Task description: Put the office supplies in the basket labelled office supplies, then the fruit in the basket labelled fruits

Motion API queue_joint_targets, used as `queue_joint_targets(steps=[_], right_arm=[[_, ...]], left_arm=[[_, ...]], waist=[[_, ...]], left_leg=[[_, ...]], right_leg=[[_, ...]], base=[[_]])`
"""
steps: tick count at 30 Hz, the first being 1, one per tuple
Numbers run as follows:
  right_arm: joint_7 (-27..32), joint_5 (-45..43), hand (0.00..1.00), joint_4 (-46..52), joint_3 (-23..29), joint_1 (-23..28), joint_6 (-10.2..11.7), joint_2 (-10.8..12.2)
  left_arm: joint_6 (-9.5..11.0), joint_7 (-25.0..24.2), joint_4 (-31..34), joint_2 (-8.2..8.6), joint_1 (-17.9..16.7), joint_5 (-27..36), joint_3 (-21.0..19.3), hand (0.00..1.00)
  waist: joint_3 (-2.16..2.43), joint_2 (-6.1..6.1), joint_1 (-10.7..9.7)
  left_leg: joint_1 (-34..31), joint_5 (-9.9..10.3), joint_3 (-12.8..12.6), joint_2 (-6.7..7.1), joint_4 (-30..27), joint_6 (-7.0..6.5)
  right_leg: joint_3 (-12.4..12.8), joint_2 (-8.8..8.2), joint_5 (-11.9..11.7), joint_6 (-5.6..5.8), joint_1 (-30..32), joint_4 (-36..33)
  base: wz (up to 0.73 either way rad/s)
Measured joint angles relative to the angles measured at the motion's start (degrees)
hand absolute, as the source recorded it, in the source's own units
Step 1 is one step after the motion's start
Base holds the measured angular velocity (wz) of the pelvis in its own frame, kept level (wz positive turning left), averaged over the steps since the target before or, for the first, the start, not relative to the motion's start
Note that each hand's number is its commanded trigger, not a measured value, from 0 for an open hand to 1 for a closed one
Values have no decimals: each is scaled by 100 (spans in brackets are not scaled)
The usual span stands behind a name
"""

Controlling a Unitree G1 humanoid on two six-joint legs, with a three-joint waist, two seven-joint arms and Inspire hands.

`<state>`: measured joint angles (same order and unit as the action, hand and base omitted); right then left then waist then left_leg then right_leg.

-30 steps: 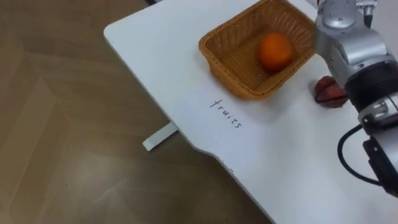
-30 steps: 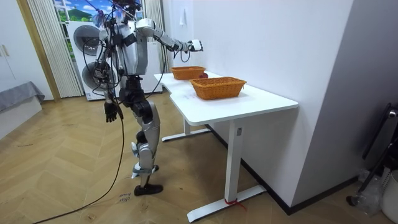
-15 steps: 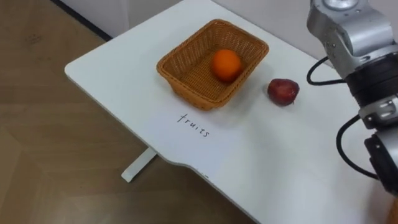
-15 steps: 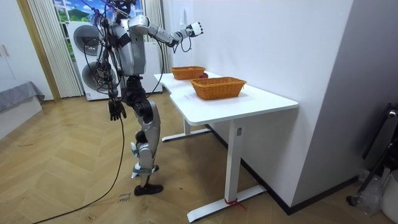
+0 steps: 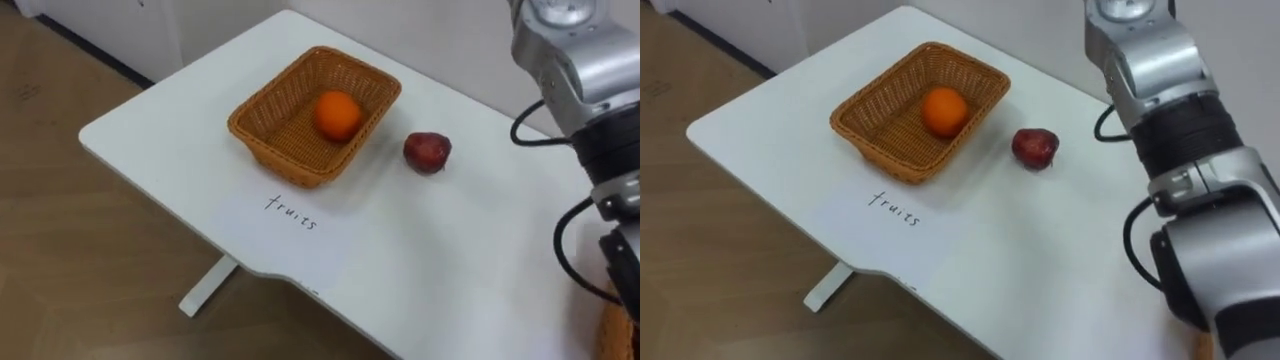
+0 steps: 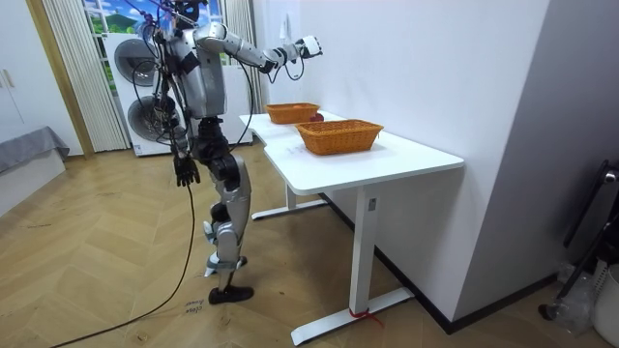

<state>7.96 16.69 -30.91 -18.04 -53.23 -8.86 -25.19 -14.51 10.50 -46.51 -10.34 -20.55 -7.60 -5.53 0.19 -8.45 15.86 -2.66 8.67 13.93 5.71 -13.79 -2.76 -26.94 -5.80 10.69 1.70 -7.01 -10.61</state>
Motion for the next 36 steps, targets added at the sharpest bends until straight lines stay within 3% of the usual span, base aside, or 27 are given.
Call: queue_joint_targets(steps=[1, 6, 9, 12, 17, 19, 25, 30, 36], right_arm=[[-107, -178, 0, -17, 1, 132, -1, 0], [-524, -639, 0, 60, 30, 926, -22, -8], [-807, -636, 0, 89, 23, 1210, -177, -19], [-1060, -623, 0, 89, -2, 1238, -274, -19], [-1239, -621, 0, 82, -47, 1419, -254, -26], [-1410, -624, 0, 81, -93, 1734, -264, -25], [-1767, -689, 0, 82, -96, 2016, -337, -29], [-2117, -896, 0, 87, -96, 2077, -377, -57], [-2321, -1133, 0, 86, -101, 2092, -379, -57]], left_arm=[[-7, -11, -37, 24, 31, 2, 12, 0], [65, -147, -326, 24, 106, 3, 13, 0], [59, -233, -334, 20, 93, 67, 10, 0], [59, -279, -325, -3, 110, 62, 5, 0], [65, -400, -334, -131, 62, 61, 14, 0], [76, -469, -376, -206, 72, 58, 13, 0], [76, -552, -532, -227, 95, 44, -8, 0], [72, -624, -552, -227, 100, 35, -82, 0], [71, -627, -551, -236, 101, 43, -130, 0]], waist=[[-32, 46, 3], [-38, 60, -11], [-39, 60, -3], [-48, 74, 3], [-37, 25, 21], [-3, -46, 57], [-39, -64, 119], [-39, -85, 164], [-65, -166, 189]], left_leg=[[47, -1, -42, -5, 19, -3], [185, 3, -105, -9, 66, -14], [180, 4, -113, -10, 55, -15], [173, 0, -117, -14, 77, -9], [256, -3, -143, -20, 102, -13], [294, 8, -137, -18, 110, -27], [294, 28, -239, -22, 93, -46], [307, 32, -294, -35, 92, -46], [317, 31, -312, -44, 96, -46]], right_leg=[[-3, -8, 4, 6, -34, 2], [5, -22, 15, 25, -142, 0], [9, -21, 16, 25, -140, 0], [69, -12, 16, 25, -116, 4], [152, -2, 15, 25, -183, 4], [177, -3, 16, 26, -217, -1], [294, -10, 17, 36, -193, 5], [354, -9, 17, 36, -180, 1], [367, -5, 17, 36, -182, -1]], base=[[-12], [-8], [-4], [-1], [1], [3], [-10], [-7], [0]])
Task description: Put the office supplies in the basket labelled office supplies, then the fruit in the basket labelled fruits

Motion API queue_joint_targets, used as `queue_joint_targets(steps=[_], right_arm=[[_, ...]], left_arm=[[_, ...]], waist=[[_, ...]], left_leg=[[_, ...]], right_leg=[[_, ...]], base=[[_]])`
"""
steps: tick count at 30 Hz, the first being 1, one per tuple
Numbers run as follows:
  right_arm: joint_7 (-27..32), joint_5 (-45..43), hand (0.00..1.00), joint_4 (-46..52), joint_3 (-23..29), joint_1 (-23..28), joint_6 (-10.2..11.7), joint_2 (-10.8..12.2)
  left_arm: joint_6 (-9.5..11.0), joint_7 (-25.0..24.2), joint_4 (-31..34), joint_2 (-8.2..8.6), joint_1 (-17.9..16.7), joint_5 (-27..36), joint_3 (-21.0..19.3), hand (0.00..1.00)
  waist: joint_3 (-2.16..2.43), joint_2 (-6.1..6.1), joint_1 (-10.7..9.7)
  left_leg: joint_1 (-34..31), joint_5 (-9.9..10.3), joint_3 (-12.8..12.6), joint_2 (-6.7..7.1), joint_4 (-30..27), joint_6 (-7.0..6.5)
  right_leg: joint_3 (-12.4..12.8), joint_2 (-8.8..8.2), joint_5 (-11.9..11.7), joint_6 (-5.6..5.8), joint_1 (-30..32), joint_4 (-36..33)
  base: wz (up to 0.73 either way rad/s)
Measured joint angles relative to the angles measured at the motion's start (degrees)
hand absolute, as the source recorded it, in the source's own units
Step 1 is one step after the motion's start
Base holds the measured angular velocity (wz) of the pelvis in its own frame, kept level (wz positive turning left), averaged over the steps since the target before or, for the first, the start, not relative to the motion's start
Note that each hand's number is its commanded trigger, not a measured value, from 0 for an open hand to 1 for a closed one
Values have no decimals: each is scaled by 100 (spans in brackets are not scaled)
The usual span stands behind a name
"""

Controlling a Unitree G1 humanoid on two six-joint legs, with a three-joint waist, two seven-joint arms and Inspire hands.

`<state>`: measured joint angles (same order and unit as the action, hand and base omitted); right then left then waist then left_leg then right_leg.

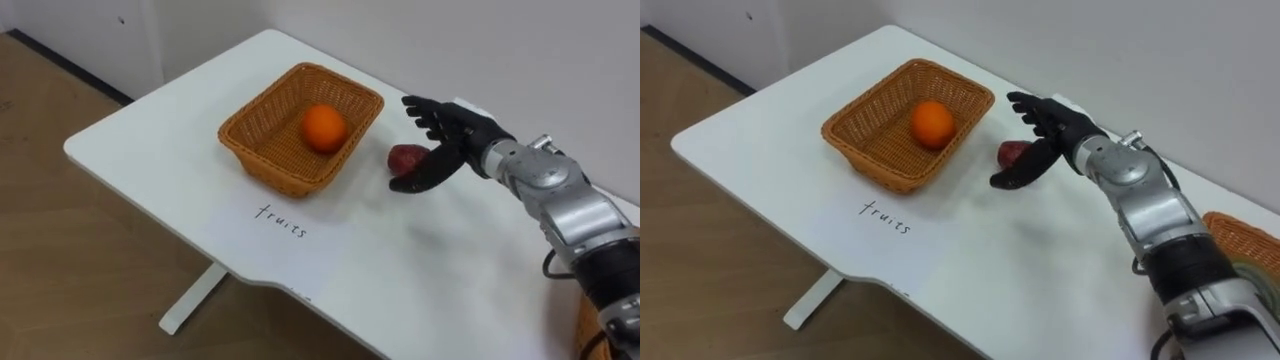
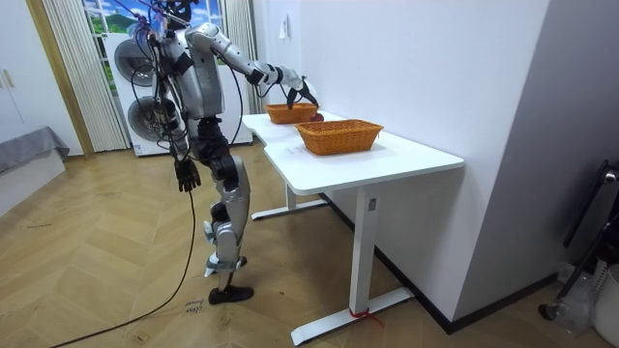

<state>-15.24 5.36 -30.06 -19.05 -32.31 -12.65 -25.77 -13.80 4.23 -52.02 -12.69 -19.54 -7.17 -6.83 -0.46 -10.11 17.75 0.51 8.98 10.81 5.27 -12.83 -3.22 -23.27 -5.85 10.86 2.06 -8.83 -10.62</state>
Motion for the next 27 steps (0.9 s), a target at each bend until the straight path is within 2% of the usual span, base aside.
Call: queue_joint_targets(steps=[3, 9, 14, 21, 27], right_arm=[[-10, -104, 0, -2, 0, 2, 0, 0], [-71, -683, 0, -8, 1, 148, 0, 0], [-38, -1355, 0, -64, 3, 176, -22, -5], [649, -2136, 0, -123, 23, 177, 6, -65], [1093, -2182, 0, -119, 21, 171, 18, -65]], left_arm=[[0, -2, 0, 0, 0, -9, 1, 0], [1, -70, 13, -50, 13, -261, -1, 0], [4, -105, -8, -79, 14, -255, -14, 0], [50, -120, -39, -64, 10, -235, -10, 0], [130, -90, -75, -59, 7, -233, -19, 0]], waist=[[-4, -24, 4], [32, -82, 15], [18, -105, 66], [-7, -144, 148], [-30, -128, 159]], left_leg=[[0, 0, -2, 0, 0, 0], [-3, 0, -76, -14, 16, -1], [8, 2, -139, -37, 19, 2], [-40, 15, -132, -48, 6, 9], [-107, 17, -129, -44, -1, 4]], right_leg=[[-2, -1, 0, 0, 0, 0], [87, 5, 0, 0, 43, -2], [192, 30, -7, -3, 68, -3], [121, 30, -11, -9, 100, -8], [109, 28, -13, -7, 156, -8]], base=[[0], [-6], [-9], [2], [0]])
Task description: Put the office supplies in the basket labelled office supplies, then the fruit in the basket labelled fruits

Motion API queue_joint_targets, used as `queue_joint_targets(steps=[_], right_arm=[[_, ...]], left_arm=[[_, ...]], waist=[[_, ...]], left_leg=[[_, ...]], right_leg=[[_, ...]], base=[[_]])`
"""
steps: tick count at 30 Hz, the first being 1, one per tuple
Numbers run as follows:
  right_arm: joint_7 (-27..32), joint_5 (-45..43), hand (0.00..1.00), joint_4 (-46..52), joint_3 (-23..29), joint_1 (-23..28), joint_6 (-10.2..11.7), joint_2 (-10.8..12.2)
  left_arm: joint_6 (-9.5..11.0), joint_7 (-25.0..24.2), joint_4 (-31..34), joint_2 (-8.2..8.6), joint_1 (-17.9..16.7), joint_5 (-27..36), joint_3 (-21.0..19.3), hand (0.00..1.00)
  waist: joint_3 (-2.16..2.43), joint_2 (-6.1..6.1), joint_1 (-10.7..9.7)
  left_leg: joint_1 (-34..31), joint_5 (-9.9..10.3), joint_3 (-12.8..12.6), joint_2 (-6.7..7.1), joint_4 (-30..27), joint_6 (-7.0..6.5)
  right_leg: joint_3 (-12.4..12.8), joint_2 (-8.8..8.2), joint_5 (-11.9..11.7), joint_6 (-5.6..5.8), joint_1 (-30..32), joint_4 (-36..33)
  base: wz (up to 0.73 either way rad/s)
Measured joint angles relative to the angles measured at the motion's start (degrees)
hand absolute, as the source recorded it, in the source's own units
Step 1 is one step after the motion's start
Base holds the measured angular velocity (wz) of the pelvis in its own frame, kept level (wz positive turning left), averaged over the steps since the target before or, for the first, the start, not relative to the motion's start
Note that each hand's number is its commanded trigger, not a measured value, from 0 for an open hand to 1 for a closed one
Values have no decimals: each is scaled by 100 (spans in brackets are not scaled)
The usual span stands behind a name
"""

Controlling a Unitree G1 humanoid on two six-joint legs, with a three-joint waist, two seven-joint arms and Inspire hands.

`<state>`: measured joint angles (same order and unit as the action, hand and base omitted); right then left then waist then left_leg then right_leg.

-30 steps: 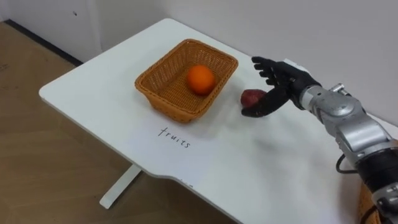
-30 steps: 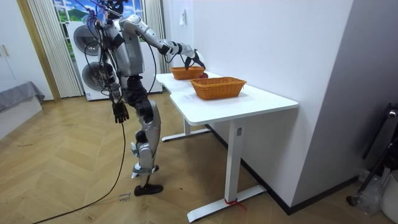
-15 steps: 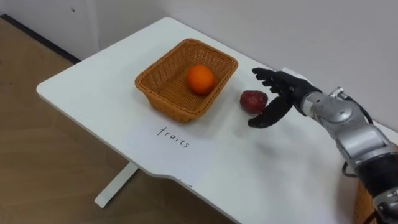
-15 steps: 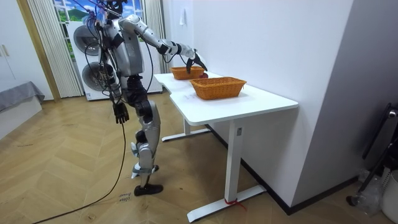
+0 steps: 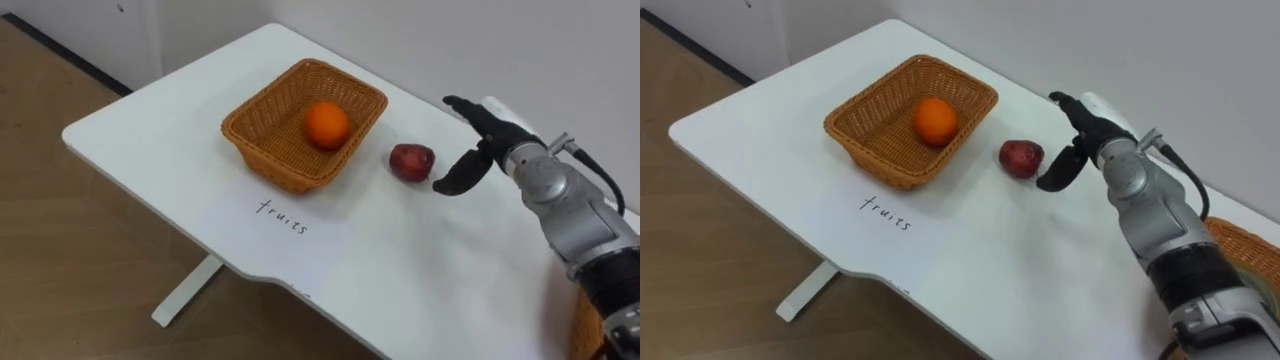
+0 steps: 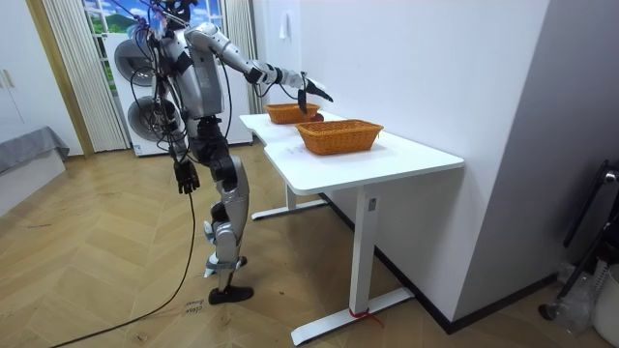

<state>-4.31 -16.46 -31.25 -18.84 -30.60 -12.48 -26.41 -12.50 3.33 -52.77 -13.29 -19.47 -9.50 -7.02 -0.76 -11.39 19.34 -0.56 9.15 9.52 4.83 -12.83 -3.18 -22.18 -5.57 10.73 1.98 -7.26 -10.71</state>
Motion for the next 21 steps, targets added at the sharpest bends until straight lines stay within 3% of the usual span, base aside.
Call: queue_joint_targets(steps=[15, 21], right_arm=[[400, 63, 0, -412, -26, -210, 46, -1], [362, 285, 0, -582, -539, -242, 90, 1]], left_arm=[[104, 166, 78, -93, 77, 35, 121, 0], [159, 261, 91, -182, 311, 36, 236, 0]], waist=[[-44, -29, 44], [-37, -61, 180]], left_leg=[[-186, 53, 67, -2, -91, 0], [-309, 51, 38, -7, -108, 1]], right_leg=[[-91, 7, 0, 1, 119, -1], [-17, 13, 0, 0, 248, 1]], base=[[2], [-1]])
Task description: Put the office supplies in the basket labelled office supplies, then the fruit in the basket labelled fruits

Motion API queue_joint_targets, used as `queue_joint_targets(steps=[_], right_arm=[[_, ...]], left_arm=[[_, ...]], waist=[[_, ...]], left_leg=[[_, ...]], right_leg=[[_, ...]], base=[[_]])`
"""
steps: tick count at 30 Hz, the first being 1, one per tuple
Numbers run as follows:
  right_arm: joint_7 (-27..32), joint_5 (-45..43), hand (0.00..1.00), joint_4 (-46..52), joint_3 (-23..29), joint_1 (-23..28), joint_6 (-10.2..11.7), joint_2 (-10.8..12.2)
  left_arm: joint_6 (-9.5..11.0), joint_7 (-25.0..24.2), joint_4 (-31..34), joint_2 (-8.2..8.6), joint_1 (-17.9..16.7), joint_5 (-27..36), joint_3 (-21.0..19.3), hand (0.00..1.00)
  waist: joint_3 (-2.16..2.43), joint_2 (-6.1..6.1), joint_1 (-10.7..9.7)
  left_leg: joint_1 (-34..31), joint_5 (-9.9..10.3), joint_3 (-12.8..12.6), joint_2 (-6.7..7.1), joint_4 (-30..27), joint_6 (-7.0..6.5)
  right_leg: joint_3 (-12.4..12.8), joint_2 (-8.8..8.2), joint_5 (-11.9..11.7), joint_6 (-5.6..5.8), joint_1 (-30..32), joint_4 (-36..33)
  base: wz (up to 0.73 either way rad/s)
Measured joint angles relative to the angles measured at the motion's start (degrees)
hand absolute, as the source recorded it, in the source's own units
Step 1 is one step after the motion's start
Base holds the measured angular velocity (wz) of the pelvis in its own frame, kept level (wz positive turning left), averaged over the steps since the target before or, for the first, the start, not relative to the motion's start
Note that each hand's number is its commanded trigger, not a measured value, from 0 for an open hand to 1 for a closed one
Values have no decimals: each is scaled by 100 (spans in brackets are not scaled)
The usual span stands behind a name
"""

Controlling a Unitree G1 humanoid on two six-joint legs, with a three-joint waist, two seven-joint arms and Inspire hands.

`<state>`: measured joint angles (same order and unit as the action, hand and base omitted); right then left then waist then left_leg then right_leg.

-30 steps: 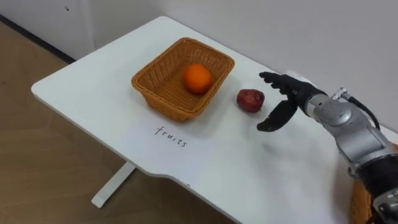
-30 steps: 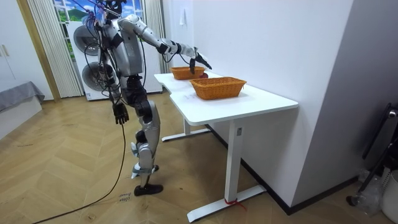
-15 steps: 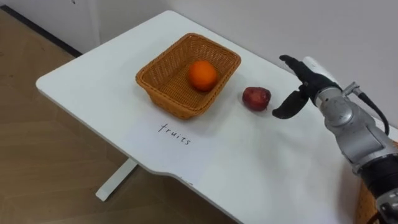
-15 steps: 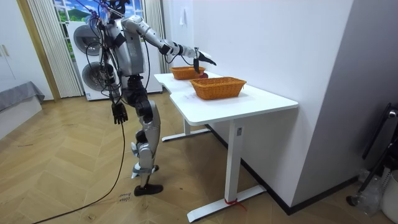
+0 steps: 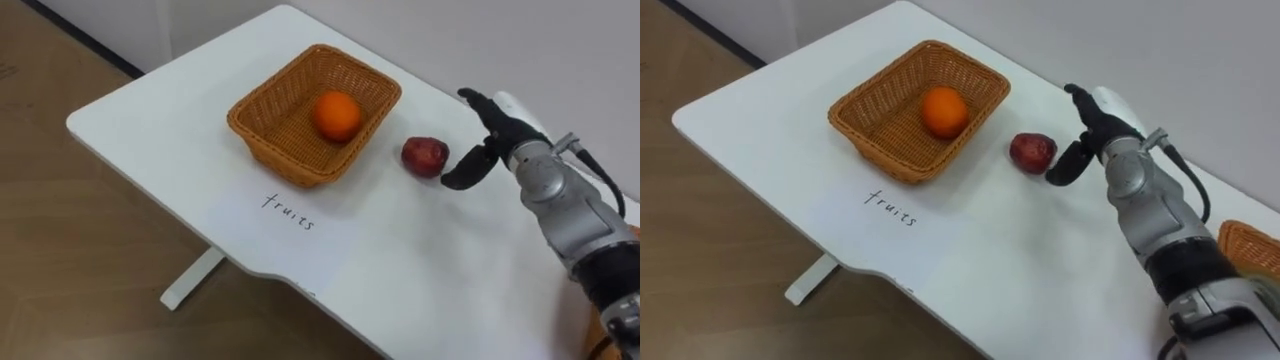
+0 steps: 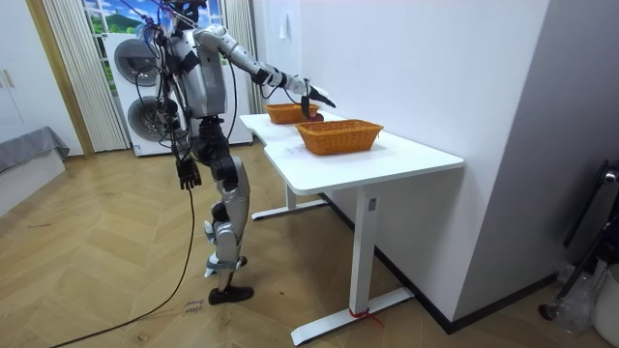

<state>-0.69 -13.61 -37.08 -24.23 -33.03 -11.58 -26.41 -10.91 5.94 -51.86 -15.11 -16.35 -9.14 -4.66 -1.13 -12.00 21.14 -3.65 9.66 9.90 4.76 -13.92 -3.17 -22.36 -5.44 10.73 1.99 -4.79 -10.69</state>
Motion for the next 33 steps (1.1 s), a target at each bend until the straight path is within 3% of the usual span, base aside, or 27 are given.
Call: queue_joint_targets(steps=[6, 8, 13, 24, 33], right_arm=[[-14, 192, 0, -458, -152, -19, 14, 1], [-7, 204, 0, -530, -152, -94, 13, 1], [5, 349, 0, -575, -152, -301, 19, 0], [-4, 495, 0, -667, -145, -431, 32, 1], [178, 492, 0, -705, -148, -431, 36, 18]], left_arm=[[-10, 12, 26, 0, 64, -9, 56, 0], [-10, 13, 26, 2, 65, -9, 53, 0], [-4, 11, 25, 0, 164, -8, 37, 0], [53, 19, 20, 0, 232, 13, 39, 0], [47, 28, 19, 11, 221, 190, 182, 0]], waist=[[-22, -39, 159], [-57, -55, 176], [-74, -62, 202], [-119, 5, 291], [-103, 39, 296]], left_leg=[[-83, 6, -34, -4, -1, -1], [-128, 8, -34, -6, -21, 0], [-345, 25, -27, -17, -127, 10], [-410, 57, -8, -16, -217, 2], [-429, 56, 11, -18, -246, 5]], right_leg=[[-3, 5, -1, 0, 76, -3], [-4, 8, -1, 0, 114, 0], [-43, 28, -13, -18, 285, 3], [-121, 29, -26, -7, 305, 4], [-119, 32, -29, -12, 321, -1]], base=[[0], [0], [1], [2], [0]])
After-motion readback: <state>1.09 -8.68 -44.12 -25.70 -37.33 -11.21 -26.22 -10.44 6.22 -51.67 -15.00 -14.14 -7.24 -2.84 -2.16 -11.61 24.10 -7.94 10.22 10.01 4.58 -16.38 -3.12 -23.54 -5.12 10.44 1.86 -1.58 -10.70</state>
